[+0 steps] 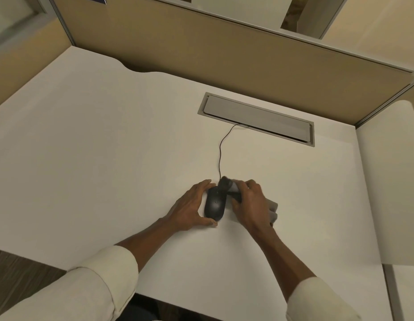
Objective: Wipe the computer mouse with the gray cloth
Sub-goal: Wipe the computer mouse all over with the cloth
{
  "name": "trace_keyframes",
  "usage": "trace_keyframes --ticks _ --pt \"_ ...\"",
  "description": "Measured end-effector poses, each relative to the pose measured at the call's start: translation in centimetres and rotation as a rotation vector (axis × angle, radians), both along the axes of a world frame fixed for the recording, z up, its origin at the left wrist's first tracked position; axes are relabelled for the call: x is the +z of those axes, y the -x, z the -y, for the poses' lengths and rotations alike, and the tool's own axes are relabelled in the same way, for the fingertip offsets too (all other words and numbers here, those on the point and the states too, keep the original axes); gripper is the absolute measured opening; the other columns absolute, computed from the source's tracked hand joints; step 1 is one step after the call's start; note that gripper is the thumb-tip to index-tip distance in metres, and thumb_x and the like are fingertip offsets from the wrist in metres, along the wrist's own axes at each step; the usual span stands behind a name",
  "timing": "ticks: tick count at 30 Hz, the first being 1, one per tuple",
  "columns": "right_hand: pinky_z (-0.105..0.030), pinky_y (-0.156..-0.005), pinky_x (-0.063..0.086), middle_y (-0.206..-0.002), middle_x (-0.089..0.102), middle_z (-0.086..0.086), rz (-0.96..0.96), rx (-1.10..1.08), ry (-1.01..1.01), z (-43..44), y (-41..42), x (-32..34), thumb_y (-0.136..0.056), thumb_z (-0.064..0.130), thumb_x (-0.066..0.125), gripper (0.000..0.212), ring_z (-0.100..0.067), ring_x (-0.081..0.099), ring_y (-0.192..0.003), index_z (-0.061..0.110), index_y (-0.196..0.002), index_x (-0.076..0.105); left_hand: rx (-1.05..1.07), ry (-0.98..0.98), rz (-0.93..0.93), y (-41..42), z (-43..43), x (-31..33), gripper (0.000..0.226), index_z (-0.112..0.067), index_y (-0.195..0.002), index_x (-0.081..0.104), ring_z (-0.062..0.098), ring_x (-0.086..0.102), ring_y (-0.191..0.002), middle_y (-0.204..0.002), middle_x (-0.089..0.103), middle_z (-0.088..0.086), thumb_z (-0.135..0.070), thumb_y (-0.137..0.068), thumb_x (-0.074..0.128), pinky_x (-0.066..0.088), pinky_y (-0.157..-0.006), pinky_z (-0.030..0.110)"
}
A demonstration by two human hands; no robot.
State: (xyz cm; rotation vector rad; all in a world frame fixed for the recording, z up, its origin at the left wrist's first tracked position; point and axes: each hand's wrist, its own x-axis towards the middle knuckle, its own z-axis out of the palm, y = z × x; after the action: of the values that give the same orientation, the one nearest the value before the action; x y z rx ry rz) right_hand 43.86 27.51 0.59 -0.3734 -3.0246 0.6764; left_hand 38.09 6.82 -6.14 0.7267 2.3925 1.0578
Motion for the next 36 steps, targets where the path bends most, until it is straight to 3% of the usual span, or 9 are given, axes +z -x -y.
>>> trace_keyframes --ticks 4,11,20,29,32,36 --pt "-0.042 -0.073 0.057 -0.117 0.058 -0.011 0.019 0.082 0.0 1.4 -1.4 -0.6 -0.098 0.016 0.063 0.043 -0.029 0.058 -0.104 0.015 -0.141 0.059 -0.001 0.007 0.002 0.0 0.0 0.2 0.122 -0.036 -0.165 0.024 0.007 0.027 -0.159 -0.174 0.023 -0.016 -0.063 -0.067 0.091 0.034 -0.127 0.033" --pt "-0.042 -0.066 0.059 -0.113 0.063 -0.017 -0.078 0.171 0.003 2.8 -6.8 -1.4 -0.083 0.002 0.077 0.057 -0.032 0.063 -0.096 0.011 -0.139 0.067 0.002 0.025 -0.012 -0.1 -0.1 0.5 0.117 -0.028 -0.166 0.027 0.01 0.029 -0.159 -0.174 0.026 -0.011 -0.045 -0.071 0.094 0.035 -0.128 0.039" --pt "-0.037 -0.059 0.062 -0.104 0.068 -0.014 -0.086 0.209 -0.135 3.6 -10.2 -2.3 -0.077 0.017 0.091 0.059 -0.028 0.068 -0.084 0.017 -0.133 0.072 -0.015 0.04 0.008 0.2 0.0 1.1 0.12 -0.021 -0.166 0.026 0.013 0.031 -0.159 -0.172 0.03 -0.008 -0.048 -0.072 0.096 0.032 -0.129 0.036" --pt "-0.034 -0.051 0.055 -0.087 0.064 -0.006 0.015 0.117 -0.257 3.4 -9.7 -0.7 -0.071 0.016 0.091 0.024 -0.023 0.062 -0.075 0.02 -0.091 0.078 -0.027 0.067 0.039 0.4 0.0 1.3 0.129 -0.028 -0.165 0.026 0.013 0.03 -0.159 -0.173 0.027 -0.011 -0.059 -0.062 0.097 0.031 -0.129 0.037" --pt "-0.032 -0.049 0.047 -0.09 0.062 -0.007 -0.035 -0.017 -0.204 3.2 -9.0 0.1 -0.076 0.011 0.085 0.025 -0.025 0.06 -0.078 0.017 -0.099 0.077 -0.018 0.089 0.052 0.4 -0.1 1.5 0.133 -0.032 -0.164 0.025 0.013 0.032 -0.157 -0.172 0.028 -0.013 -0.065 -0.056 0.095 0.034 -0.127 0.038" --pt "-0.025 -0.054 0.033 -0.095 0.065 -0.009 -0.184 -0.06 -0.146 3.1 -8.4 0.8 -0.069 0.003 0.086 0.045 -0.028 0.064 -0.081 0.016 -0.111 0.08 -0.016 0.107 0.034 0.3 -0.3 1.8 0.128 -0.031 -0.165 0.026 0.013 0.031 -0.158 -0.173 0.027 -0.012 -0.058 -0.06 0.094 0.035 -0.127 0.039"
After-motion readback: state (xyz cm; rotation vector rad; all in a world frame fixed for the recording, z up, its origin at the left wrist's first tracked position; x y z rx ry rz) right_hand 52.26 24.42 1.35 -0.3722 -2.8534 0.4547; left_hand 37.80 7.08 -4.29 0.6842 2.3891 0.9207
